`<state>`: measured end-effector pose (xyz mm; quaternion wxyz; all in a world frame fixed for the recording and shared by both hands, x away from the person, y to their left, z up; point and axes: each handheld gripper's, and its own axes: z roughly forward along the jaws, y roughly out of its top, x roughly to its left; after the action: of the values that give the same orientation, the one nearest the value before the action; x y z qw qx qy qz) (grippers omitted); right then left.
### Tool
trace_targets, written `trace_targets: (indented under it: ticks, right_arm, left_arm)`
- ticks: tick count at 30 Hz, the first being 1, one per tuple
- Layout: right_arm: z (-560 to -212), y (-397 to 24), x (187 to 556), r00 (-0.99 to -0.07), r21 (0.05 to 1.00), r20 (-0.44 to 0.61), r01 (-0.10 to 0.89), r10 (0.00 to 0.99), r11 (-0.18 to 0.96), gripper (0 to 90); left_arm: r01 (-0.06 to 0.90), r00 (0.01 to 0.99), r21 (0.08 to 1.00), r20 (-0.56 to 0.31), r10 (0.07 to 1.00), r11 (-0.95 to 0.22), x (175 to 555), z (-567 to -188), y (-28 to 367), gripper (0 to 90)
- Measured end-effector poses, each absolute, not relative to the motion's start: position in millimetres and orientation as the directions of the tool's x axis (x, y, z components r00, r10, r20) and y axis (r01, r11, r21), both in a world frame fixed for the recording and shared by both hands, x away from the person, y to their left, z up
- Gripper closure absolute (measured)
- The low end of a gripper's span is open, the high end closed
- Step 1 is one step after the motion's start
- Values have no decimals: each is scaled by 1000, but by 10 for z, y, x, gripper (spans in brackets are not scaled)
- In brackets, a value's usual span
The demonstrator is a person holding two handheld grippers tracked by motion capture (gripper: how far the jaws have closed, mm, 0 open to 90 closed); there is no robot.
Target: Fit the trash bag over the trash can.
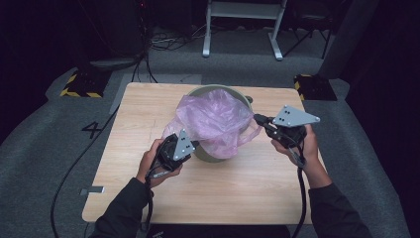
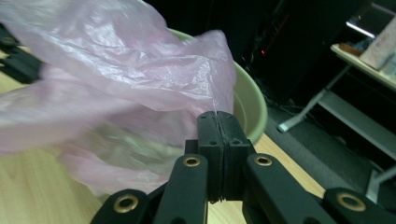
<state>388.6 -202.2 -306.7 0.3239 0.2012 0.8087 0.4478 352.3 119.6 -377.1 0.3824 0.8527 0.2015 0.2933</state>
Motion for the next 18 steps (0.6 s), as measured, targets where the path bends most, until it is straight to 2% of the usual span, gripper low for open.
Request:
trace_targets:
  ticks: [11,18]
  right_arm:
    - [-3198,-2080,4191,-666,860,-281,146,691,490,898]
    - [-3277,-2102,4329,-638,858,-279,169,718,484,900]
  left_arm:
    - [164,731,739,353,584,-653,3618,-3896,1360,899]
    - [219,711,738,328,622,-639,3698,-3972,1561,900]
